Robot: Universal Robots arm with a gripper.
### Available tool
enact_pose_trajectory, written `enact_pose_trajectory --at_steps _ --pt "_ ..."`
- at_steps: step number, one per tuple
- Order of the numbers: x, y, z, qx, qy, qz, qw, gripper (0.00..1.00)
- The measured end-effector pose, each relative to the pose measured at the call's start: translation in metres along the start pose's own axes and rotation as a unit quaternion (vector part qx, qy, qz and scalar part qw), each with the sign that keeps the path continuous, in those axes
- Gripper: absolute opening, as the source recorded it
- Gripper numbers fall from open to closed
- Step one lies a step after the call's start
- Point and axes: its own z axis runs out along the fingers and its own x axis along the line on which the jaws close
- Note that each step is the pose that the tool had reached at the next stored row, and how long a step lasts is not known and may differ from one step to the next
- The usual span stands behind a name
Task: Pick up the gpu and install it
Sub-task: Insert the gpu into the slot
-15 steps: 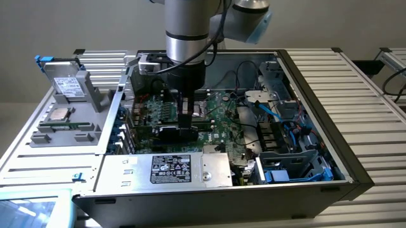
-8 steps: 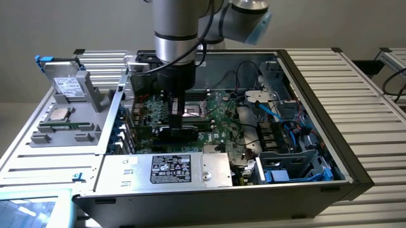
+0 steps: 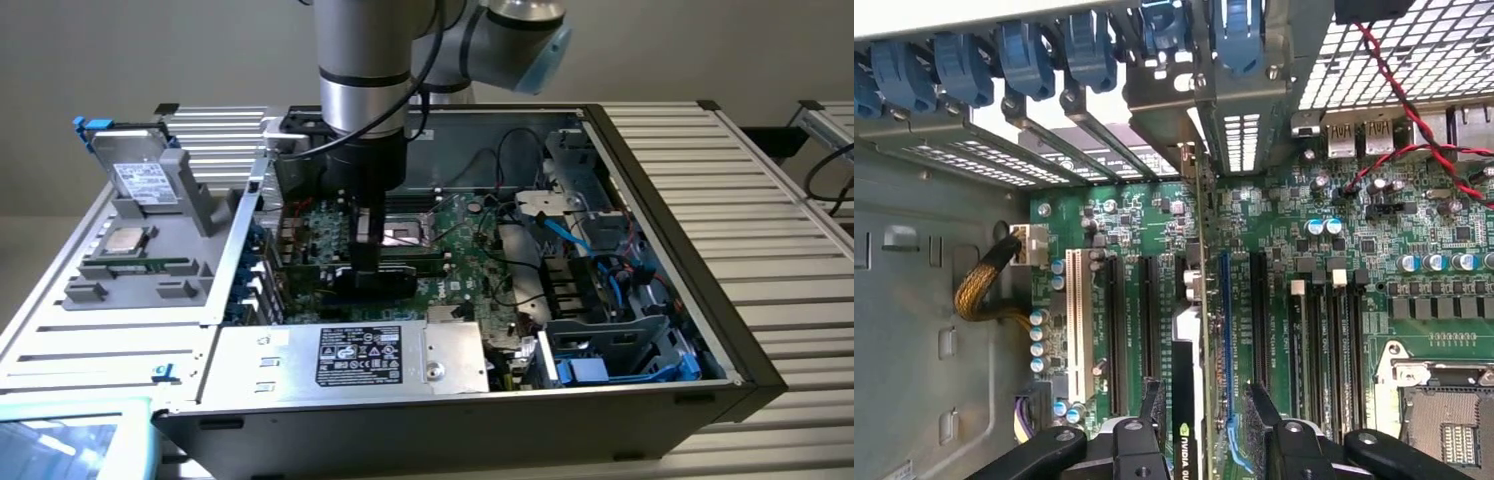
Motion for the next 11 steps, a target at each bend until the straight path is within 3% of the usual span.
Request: enact_pose_trajectory --at_steps 9,10,11 --pt "0.0057 0.0017 0.0010 0.0020 -0.0024 0.000 1.0000 0.45" --pt "0.0058 0.0017 0.0010 0.0020 -0.0033 0.000 1.0000 0.45" --pt "0.0059 0.0017 0.0010 0.0027 -0.0066 0.000 1.0000 0.45"
